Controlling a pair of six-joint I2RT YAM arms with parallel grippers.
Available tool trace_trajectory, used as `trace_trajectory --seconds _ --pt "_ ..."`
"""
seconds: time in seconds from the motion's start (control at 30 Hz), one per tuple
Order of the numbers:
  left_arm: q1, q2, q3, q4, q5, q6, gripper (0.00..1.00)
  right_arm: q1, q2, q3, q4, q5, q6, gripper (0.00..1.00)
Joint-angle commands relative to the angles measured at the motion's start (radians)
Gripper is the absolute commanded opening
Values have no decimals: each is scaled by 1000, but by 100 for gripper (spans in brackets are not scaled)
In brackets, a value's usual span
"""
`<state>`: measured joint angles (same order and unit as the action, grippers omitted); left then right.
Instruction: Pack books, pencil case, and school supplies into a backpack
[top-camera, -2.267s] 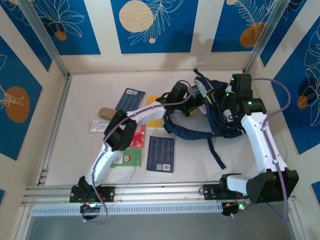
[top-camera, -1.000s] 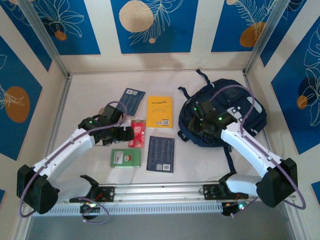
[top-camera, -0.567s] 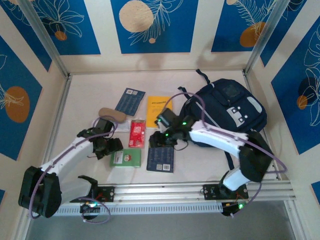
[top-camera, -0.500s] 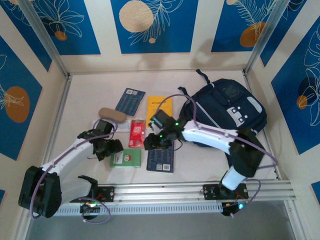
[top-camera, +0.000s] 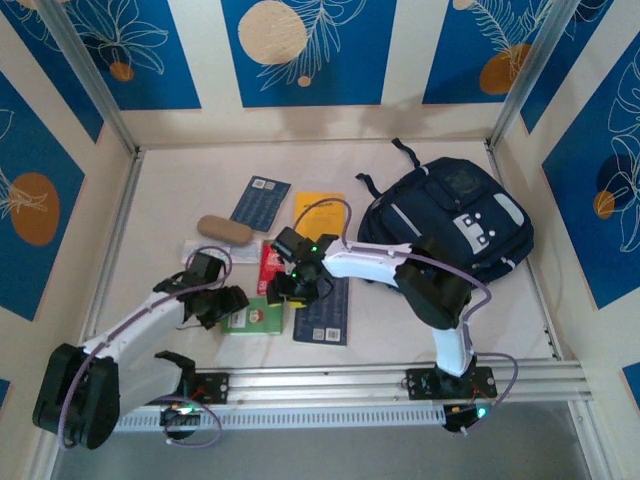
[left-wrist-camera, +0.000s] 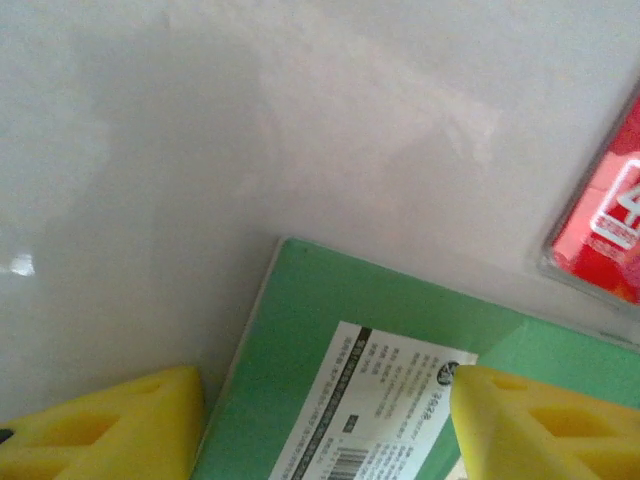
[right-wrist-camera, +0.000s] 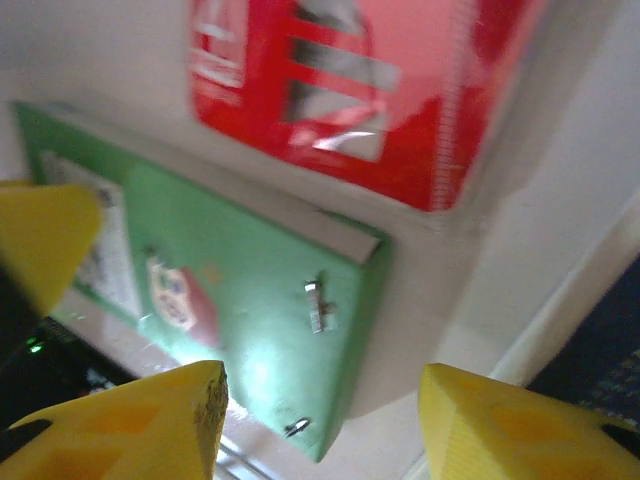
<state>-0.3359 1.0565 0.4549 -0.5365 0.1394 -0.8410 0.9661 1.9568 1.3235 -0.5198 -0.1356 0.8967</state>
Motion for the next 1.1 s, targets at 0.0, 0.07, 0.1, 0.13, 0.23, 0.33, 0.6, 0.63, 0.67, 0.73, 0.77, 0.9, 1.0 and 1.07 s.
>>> trace_trajectory --seconds 0.0,0.07,0.1,0.13,0.23,0.33,0.6,0.63,0.67,0.73,0.77,0.9,1.0,1.07 --pt "8 -39 -26 7 75 -16 64 13 24 -1 -22 8 36 54" --pt "8 -51 -42 9 102 -18 62 22 50 8 -16 -2 34 54" --pt "8 -52 -49 15 118 -18 62 25 63 18 -14 -9 29 54" --pt "7 -50 -59 28 142 -17 62 31 78 32 -13 -20 18 54" --pt "8 -49 -89 58 195 -30 60 48 132 94 -51 -40 -20 54" --pt "7 -48 -112 70 229 -44 58 65 174 156 -112 -30 -52 54" --pt "8 -77 -122 43 260 -31 55 11 47 62 167 -340 -88 48" --pt "7 -81 -122 45 268 -29 55 1 26 31 224 -386 -71 47" --pt "8 -84 -124 52 282 -29 55 -12 9 -3 279 -432 -49 46" --pt "8 -90 -124 63 303 -35 55 -34 -3 -64 390 -515 6 44" --pt "8 -90 -124 65 311 -37 55 -43 0 -95 441 -558 32 42" --pt "7 -89 -121 66 336 -34 55 -61 33 -144 486 -612 77 37" --pt "6 -94 -114 66 364 -33 55 -57 44 -143 448 -575 55 35" --pt "5 -102 -99 44 371 -24 55 -58 33 -126 386 -524 17 28"
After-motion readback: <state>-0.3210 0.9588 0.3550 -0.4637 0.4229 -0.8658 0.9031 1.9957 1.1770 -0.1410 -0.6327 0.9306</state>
